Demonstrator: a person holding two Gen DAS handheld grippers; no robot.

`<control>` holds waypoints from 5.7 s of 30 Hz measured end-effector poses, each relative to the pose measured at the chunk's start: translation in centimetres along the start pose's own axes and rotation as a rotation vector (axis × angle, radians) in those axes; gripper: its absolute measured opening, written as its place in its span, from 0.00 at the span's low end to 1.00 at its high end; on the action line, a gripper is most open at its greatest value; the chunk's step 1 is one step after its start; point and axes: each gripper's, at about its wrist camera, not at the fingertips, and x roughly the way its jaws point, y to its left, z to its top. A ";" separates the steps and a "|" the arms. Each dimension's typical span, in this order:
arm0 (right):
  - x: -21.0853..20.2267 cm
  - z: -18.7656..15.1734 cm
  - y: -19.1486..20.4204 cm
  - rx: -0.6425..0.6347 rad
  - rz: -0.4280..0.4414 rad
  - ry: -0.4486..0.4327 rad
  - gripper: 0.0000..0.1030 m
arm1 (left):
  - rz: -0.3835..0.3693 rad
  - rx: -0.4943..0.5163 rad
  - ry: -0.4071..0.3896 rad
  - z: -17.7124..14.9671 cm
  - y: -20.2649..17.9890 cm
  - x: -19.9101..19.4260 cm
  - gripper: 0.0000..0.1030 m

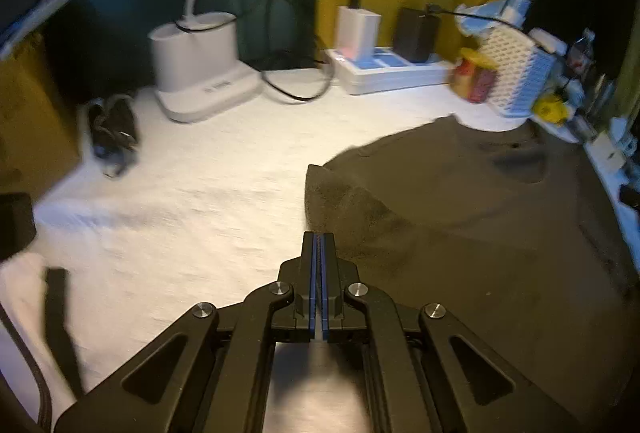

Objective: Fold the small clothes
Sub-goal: 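Open the right gripper and move both grippers toward the shirt hem, then grasp the brown shirt hem with the left gripper while the right gripper grasps it too, then lift the hem with both grippers and fold it over toward the collar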

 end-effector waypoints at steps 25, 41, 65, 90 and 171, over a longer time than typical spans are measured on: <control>-5.6 -6.5 1.1 0.018 -0.035 0.024 0.46 | -0.058 0.017 0.100 -9.1 -4.1 -7.2 0.77; -10.7 -11.0 -0.6 0.041 -0.157 0.010 0.46 | -0.006 0.048 -0.002 -12.5 -4.6 -11.9 0.77; -13.7 -17.7 0.8 -0.008 -0.122 0.061 0.46 | -0.066 -0.017 -0.049 -19.8 -5.7 -16.3 0.91; -15.3 -18.3 3.6 -0.129 -0.109 0.002 0.06 | 0.017 0.007 -0.028 -23.3 -4.2 -17.5 0.33; -15.4 0.7 -0.4 0.000 -0.027 -0.346 0.06 | 0.036 0.112 -0.431 -3.8 -4.1 -20.8 0.04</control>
